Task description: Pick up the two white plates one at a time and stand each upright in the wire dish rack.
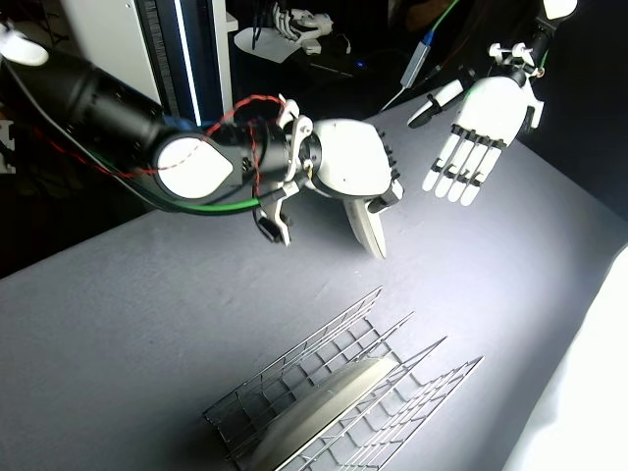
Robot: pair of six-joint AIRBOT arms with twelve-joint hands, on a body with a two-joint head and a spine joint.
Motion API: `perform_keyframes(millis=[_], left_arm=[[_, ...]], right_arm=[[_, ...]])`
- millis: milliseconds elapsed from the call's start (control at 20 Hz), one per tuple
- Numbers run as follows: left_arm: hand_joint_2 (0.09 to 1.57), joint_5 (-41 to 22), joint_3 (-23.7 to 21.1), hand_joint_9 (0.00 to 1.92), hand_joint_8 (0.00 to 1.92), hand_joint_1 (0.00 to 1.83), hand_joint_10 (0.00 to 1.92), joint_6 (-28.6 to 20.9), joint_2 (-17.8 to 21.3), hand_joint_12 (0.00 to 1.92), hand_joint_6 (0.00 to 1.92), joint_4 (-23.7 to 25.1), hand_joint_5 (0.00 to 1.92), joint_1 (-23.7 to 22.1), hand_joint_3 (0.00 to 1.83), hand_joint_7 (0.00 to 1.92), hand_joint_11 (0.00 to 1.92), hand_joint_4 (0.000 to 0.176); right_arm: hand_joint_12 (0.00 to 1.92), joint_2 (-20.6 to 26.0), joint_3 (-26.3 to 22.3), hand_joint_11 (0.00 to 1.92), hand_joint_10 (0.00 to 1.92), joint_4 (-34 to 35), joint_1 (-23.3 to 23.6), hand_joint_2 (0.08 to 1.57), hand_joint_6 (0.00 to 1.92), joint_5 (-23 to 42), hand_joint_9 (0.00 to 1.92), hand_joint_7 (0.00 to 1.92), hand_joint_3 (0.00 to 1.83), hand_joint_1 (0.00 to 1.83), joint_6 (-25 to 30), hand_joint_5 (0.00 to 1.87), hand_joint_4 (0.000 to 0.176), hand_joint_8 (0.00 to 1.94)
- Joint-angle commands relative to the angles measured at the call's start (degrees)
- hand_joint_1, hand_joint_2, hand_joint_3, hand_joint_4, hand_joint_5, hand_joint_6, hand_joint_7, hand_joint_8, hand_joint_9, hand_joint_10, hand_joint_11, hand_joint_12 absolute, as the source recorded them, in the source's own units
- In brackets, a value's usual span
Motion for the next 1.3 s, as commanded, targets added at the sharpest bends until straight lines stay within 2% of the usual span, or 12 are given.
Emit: perform_keyframes(millis=[0,150,350,800,900,1250], left_arm=[[1.06,-0.8,-0.3,0.0,0.0,0.0,0.0,-0.2,0.7,0.0,0.0,-3.4,0.01,-0.9,0.0,0.0,0.0,0.0],[1.05,-0.5,-0.1,0.0,0.0,0.0,0.0,-0.2,1.6,0.0,0.0,-3.4,0.0,-2.0,0.0,0.0,0.0,0.0],[1.06,-0.7,0.7,0.0,0.0,0.0,0.0,-0.2,1.7,0.0,0.0,-3.3,0.01,-2.5,0.0,0.0,0.0,0.0],[1.05,-0.6,1.4,0.0,0.0,0.0,0.0,-1.4,1.7,0.0,0.0,-3.2,0.01,-2.6,0.0,0.0,0.0,0.0],[1.05,-0.6,1.4,0.0,0.0,0.0,0.0,-1.4,1.7,0.0,0.0,-3.2,0.0,-2.7,0.0,0.0,0.0,0.0],[1.05,-1.2,2.2,0.0,0.0,0.0,0.0,-1.4,1.1,0.0,0.0,-3.2,0.0,-3.4,0.0,0.0,0.0,0.0]], right_arm=[[1.29,0.7,-1.0,0.61,1.21,3.5,1.4,1.11,0.99,7.7,0.85,1.02,0.0,1.38,1.0,0.94,0.0,0.97],[1.29,3.2,-3.4,0.62,1.19,8.5,2.5,1.11,0.97,7.7,0.87,1.03,0.0,1.38,1.3,0.95,0.0,0.96],[1.36,5.8,-5.5,0.59,1.24,15.7,3.7,1.12,1.02,8.0,0.85,0.97,0.0,1.37,1.3,0.92,0.0,1.04],[1.36,8.8,-5.3,0.59,1.23,30.7,7.3,1.12,0.98,7.9,0.87,1.0,0.0,1.38,1.4,0.93,0.0,0.99],[1.39,9.2,-5.2,0.55,1.25,34.3,8.7,1.13,1.02,6.6,0.85,0.99,0.0,1.37,1.5,0.9,0.0,1.02],[1.38,10.9,-3.3,0.54,1.26,39.1,9.5,1.13,1.07,4.6,0.84,1.0,0.0,1.37,1.4,0.88,0.0,0.99]])
